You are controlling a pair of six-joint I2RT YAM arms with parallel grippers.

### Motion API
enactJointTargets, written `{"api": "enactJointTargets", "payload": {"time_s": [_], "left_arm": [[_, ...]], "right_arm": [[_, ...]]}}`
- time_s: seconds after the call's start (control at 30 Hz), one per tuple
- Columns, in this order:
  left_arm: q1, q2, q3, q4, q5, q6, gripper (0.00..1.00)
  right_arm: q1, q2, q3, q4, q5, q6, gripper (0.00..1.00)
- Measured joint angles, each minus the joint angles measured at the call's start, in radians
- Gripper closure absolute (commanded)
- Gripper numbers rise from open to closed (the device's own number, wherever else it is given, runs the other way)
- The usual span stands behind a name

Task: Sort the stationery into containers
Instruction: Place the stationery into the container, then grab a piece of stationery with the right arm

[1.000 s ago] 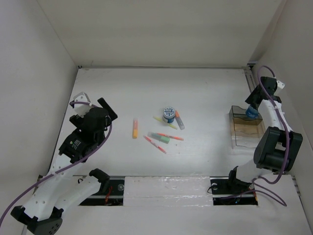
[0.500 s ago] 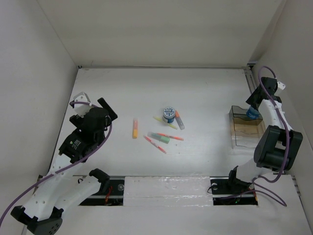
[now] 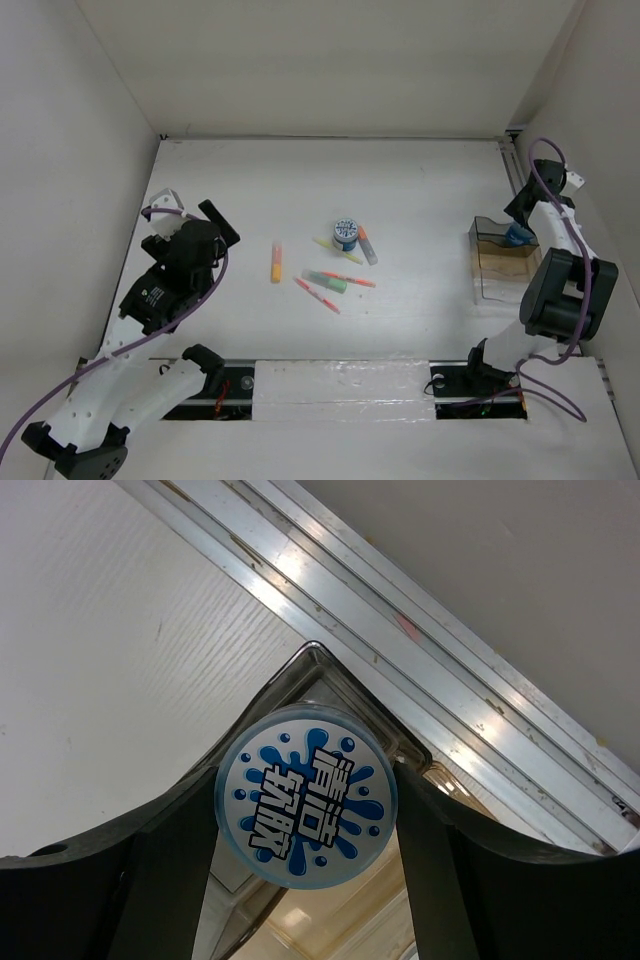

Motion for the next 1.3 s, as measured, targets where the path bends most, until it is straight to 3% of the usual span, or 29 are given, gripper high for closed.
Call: {"api": "enactJointTargets", "payload": {"time_s": [0.1,0.2,0.33,0.37,0.83,1.0,1.3], "left_arm": [[0.0,-0.002,0.0,0.0,0.0,0.0,0.0],[0.0,-0.002,0.0,0.0,0.0,0.0,0.0],[0.0,-0.002,0.0,0.0,0.0,0.0,0.0],[0.0,-0.002,0.0,0.0,0.0,0.0,0.0],[0.0,-0.002,0.0,0.0,0.006,0.0,0.0],[0.0,0.002,0.0,-0.005,-0.008,-0.012,0.0],[0.003,0.062,0.001,-0.071,-0.081,-0.087,0.0]], "right_arm": [[0.0,0.031,0.005,-0.001,0.004,0.003,0.99],[0.0,0.061,0.006,-0.002,0.004,0.008,0.71],[0.0,0.068,0.007,-0.008,0.004,0.014,0.51],[0.0,0.069,0.008,-0.008,0.003,0.014,0.02],[0.06,-0.068,0.012,0.0,-0.011,-0.006,0.0],[0.282,-0.167,0.029,0.018,-0.024,-0.04,0.0],[0.672,-0.172,0.1,0.032,-0.1,-0.093,0.0]]}}
